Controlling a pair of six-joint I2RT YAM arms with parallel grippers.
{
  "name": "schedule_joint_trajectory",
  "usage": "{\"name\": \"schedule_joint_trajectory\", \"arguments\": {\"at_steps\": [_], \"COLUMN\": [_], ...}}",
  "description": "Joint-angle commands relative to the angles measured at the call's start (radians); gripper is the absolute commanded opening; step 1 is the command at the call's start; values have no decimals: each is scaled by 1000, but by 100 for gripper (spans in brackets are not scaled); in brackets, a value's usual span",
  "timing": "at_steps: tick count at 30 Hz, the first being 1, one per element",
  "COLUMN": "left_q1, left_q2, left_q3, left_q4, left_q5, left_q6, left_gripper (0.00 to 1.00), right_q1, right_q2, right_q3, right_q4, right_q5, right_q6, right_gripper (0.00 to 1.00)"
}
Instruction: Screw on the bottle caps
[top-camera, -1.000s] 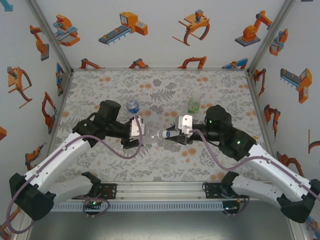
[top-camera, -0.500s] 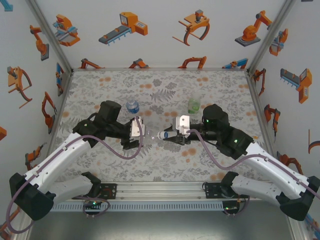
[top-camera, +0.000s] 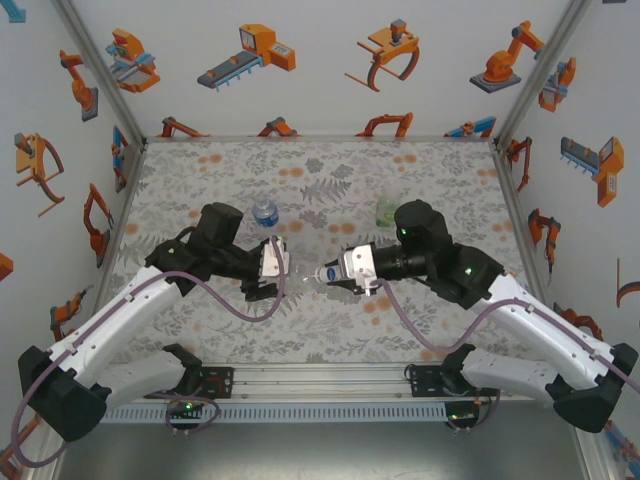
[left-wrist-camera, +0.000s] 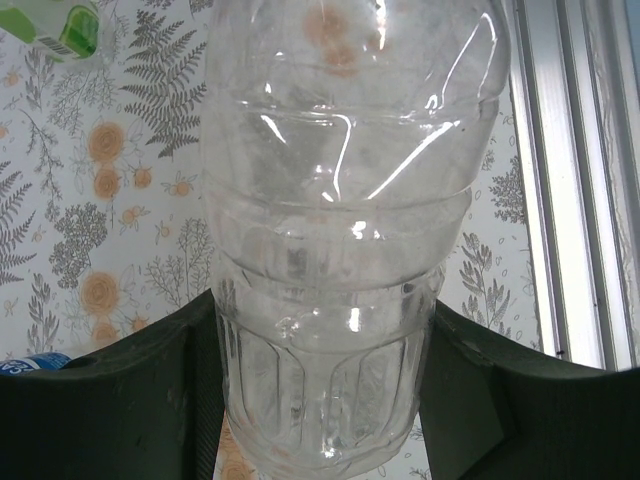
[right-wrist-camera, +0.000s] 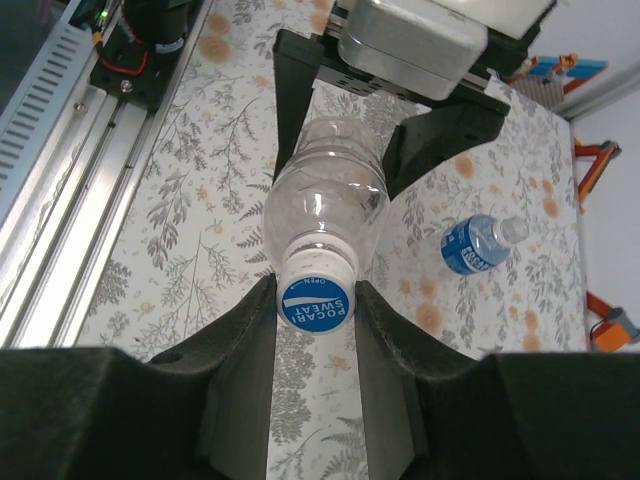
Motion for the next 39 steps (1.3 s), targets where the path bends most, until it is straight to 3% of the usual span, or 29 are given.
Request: {"name": "schedule_joint_trajectory", "arguments": {"at_steps": [1,8,22,27,34,39], "left_q1": [-6,-7,-7,-7,-7,-6], "left_q2": [-7,7,20,6,-17,-30], "left_q3": [15,32,44,32,0,-31], "left_q4": [-9,-33,-63,-44,14,84], "left_q5": [87,119,140,124,108,113], "left_q6": [32,41,67,64,39,1], "left_gripper": [0,0,0,0,0,0], "right_q1": [11,41,67,68,68,68], "right_q2": [18,42,42,8,-77,-119], "right_q3": [28,34,-19,-87,-266,-398], "right_q4": [-64,-113,-42,59,381,660], "right_q5": [-53,-35,20,69,91,213], "right_q6": [-176,-383,-465,-235,279,650], "right_gripper": [0,0,0,0,0,0]}}
